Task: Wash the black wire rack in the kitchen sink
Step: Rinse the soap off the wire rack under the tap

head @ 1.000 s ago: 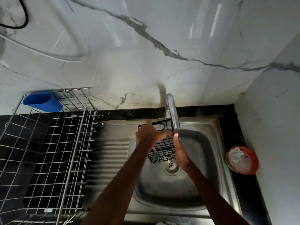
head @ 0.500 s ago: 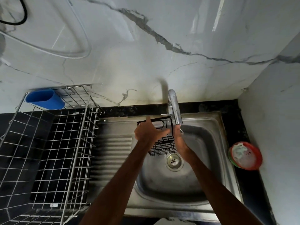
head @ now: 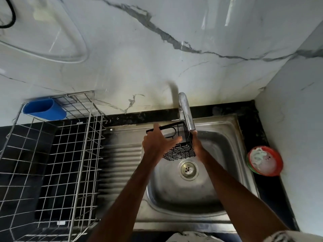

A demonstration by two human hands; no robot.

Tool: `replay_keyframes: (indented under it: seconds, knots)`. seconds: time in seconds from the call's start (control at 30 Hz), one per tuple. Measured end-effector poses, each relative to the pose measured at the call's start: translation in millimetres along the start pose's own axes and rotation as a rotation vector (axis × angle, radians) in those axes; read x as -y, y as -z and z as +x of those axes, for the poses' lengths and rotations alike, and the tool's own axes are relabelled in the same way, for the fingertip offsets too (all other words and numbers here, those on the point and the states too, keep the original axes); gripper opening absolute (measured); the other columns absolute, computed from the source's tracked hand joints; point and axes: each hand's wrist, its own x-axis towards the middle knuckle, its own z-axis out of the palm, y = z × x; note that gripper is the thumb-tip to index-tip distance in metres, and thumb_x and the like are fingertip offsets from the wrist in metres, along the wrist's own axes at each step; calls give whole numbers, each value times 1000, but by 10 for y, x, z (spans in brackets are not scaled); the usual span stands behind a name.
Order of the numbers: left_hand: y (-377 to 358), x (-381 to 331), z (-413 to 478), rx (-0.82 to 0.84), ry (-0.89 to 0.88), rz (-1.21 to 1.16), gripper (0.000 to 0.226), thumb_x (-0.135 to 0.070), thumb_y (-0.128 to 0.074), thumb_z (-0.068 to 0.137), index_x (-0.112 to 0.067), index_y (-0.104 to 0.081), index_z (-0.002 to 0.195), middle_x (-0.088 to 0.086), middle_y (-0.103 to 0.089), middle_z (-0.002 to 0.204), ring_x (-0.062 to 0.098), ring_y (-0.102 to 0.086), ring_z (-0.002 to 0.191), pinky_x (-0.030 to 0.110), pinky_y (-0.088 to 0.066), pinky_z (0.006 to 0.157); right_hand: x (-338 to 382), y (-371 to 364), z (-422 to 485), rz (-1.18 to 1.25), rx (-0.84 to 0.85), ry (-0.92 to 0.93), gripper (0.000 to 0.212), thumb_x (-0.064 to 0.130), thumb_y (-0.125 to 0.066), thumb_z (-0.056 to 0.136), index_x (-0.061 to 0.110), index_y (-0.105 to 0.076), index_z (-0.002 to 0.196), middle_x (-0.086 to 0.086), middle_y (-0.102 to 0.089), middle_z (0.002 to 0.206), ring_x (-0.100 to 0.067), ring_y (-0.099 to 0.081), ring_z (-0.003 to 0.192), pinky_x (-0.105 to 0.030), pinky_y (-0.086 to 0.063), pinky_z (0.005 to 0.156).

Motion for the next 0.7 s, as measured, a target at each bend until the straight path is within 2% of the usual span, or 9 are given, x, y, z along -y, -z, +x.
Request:
replay_keyframes:
  seconds: [0.07,0.13,0.2,0.27,0.3,0.4,0.5,0.63,0.7]
  knots:
    - [-8,18,16,-8,5,-9,110,-81,-76,61,-20,-39,144,6,-62,136,32,-59,124,45,-48,100,271,-126,-293,-22,-16,-46,71,62,-12,103,17,-33,154,-14,-35,159,-33,-38,143,-48,-31,118]
    - [-7,54,40,-9,16,-26,110,-82,-74,63,-20,-38,146,7,-61,138,32,-59,124,47,-48,101,404,-196,-411,-53,-29,-53,63,51,-17,108,11,-30,154,-9,-35,156,-29,-32,146,-41,-26,118]
    - [4,94,73,-7,29,-36,111,-84,-72,63,-20,-36,147,7,-60,141,34,-58,126,49,-48,105,489,-259,-472,-97,-22,-24,64,57,-30,104,13,-39,150,1,-41,152,-25,-39,141,-38,-30,116]
    - [15,116,102,-6,35,-37,111,-83,-71,64,-21,-36,148,7,-60,142,35,-58,128,50,-47,106,526,-386,-557,-111,3,49,80,69,-36,90,16,-41,150,-4,-41,156,-22,-41,141,-41,-31,119]
    - [19,122,113,-5,35,-38,110,-84,-71,65,-21,-36,148,7,-60,143,35,-58,129,49,-47,105,531,-469,-622,-100,10,94,83,70,-35,90,16,-36,153,-6,-35,160,-22,-35,145,-40,-25,121]
    - [65,135,136,-18,36,-50,105,-89,-64,65,-24,-43,144,8,-62,141,35,-59,127,47,-49,104,611,-711,-928,-182,-3,335,70,60,-22,103,19,-15,160,-2,-13,167,-17,-10,153,-37,-9,122]
    - [131,157,148,-15,49,-73,104,-93,-55,61,-24,-49,139,11,-64,136,36,-60,124,45,-50,102,511,-734,-1099,-316,14,501,73,61,-16,100,22,1,160,5,6,167,-7,9,152,-34,3,124]
    - [91,113,116,-9,36,-61,104,-92,-61,60,-23,-49,138,9,-65,135,34,-62,122,46,-51,101,237,-677,-1127,-401,-14,470,72,68,-9,97,30,-1,158,5,8,167,-11,12,153,-35,9,122]
    - [54,99,83,-17,36,-41,103,-89,-67,62,-23,-47,139,7,-65,135,33,-62,122,47,-52,101,83,-602,-957,-490,-51,365,95,81,2,85,24,-11,160,-2,2,168,-18,6,155,-43,6,125]
